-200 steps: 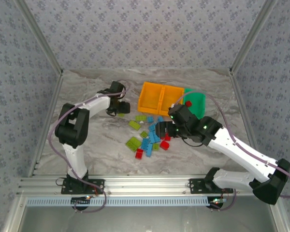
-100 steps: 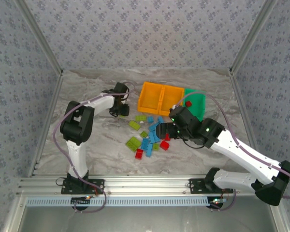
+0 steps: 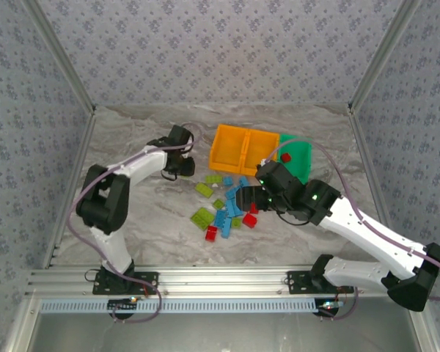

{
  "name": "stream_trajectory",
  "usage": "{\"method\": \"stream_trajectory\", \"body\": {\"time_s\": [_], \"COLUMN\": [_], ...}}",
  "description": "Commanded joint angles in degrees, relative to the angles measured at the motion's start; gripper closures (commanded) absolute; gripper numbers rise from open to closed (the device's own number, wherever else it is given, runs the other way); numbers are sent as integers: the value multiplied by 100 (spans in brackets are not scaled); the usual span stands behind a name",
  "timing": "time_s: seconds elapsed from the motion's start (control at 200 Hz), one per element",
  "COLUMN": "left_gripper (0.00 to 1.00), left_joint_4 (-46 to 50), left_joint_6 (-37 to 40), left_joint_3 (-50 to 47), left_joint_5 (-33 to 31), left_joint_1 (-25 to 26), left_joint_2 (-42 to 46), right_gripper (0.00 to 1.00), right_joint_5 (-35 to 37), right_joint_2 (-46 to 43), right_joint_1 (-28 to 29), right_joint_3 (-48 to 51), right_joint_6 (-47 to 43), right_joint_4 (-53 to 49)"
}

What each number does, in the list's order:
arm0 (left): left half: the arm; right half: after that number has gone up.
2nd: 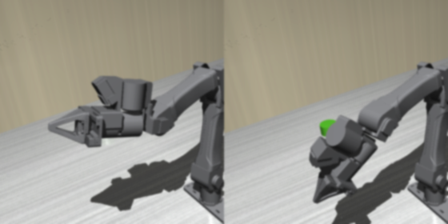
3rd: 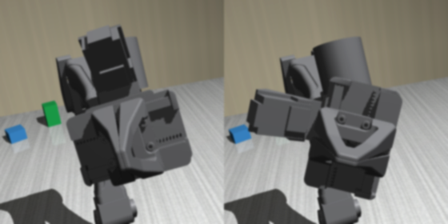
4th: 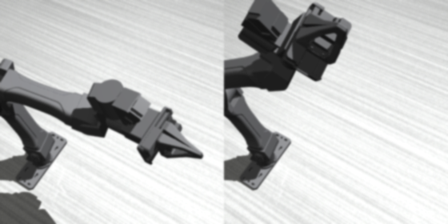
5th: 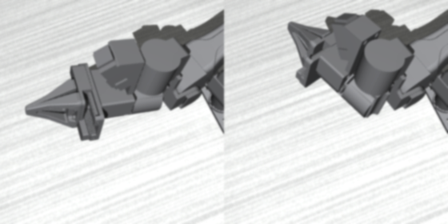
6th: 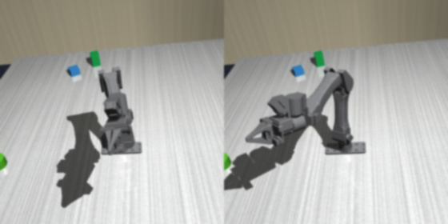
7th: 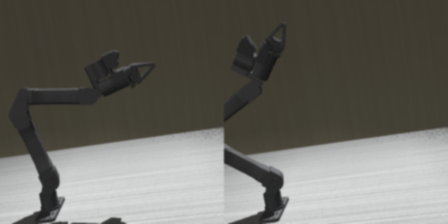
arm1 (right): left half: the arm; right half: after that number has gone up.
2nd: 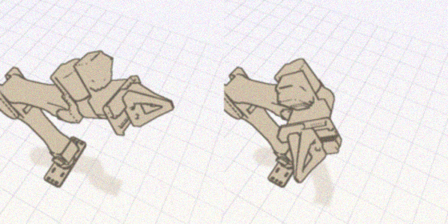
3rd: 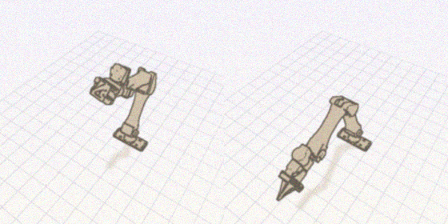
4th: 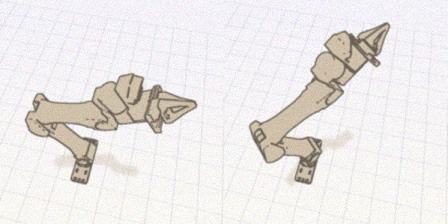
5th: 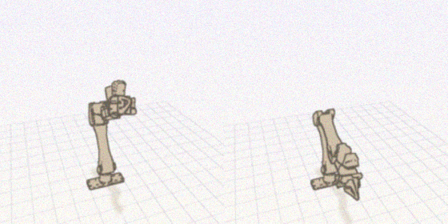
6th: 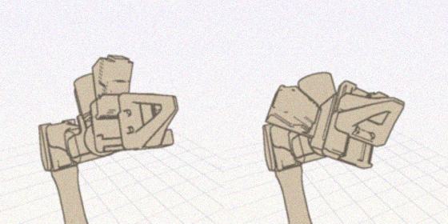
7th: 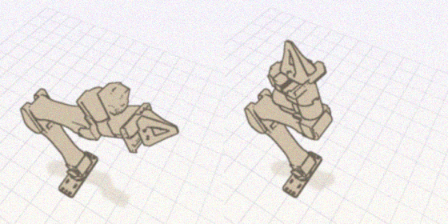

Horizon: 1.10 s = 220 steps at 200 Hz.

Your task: Sort the legos into containers by color

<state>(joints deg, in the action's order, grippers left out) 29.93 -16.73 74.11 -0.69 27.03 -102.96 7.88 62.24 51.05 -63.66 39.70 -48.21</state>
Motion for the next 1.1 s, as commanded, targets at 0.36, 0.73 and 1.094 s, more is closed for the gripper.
{"method": "stream_trajectory", "body": {"time_s": [0.36,0.73,1.094], "left_gripper": [68,42,38], "left_joint_4": [-598,-480,-488], "left_joint_6": [-387,-264,1010], "left_joint_3": [2390,2862,143], "left_joint_5": [-600,-501,-519], "left_joint_1": [1010,1126,2056], "left_joint_2": [-1213,-1092,3204], "right_gripper": [6,4,3], "right_joint_5": [460,876,565], "right_joint_2": [-475,-1036,166], "right_joint_1": [46,11,-424], "right_joint_3": [-6,452,389], "right_joint_6": [342,572,-150], "right_joint_4": [-78,-314,206]}}
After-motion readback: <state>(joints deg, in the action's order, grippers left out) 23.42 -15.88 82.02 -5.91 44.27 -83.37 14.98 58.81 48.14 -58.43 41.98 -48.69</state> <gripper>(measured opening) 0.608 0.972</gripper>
